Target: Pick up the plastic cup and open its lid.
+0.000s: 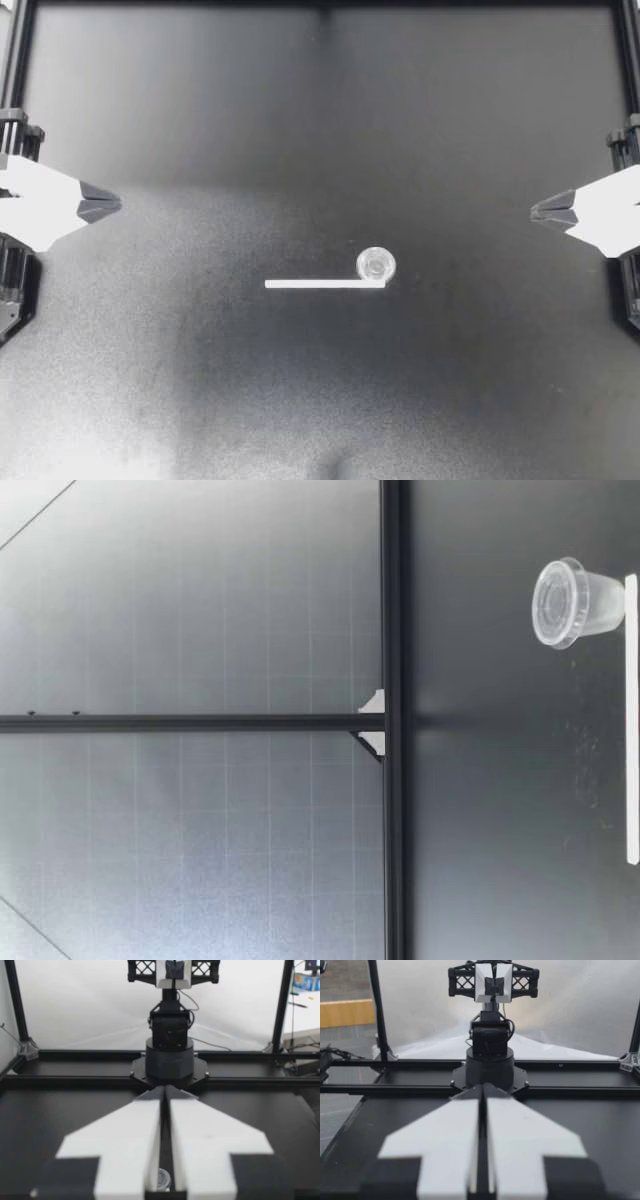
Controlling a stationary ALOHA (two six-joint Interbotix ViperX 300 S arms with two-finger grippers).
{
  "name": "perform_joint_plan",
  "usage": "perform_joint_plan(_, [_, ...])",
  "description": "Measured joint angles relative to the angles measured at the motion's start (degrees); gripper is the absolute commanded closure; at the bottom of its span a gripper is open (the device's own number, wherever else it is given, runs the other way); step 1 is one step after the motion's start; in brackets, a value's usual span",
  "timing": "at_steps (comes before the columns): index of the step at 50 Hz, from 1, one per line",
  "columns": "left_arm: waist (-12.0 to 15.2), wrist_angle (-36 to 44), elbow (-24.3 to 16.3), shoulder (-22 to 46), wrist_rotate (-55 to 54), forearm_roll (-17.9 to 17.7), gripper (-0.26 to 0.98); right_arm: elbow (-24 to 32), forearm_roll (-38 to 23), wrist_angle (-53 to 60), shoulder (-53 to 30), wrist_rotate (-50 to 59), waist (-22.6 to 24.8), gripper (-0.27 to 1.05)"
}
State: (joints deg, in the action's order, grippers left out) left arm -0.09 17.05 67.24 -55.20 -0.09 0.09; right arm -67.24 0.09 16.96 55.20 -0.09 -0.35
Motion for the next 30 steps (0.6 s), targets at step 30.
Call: perform_joint_plan(30, [0.1,9.4,-0.6,25.8,1.8,-0.1,0.92,0.7,0.0,5.1,-16.1,0.2,0.0,0.97])
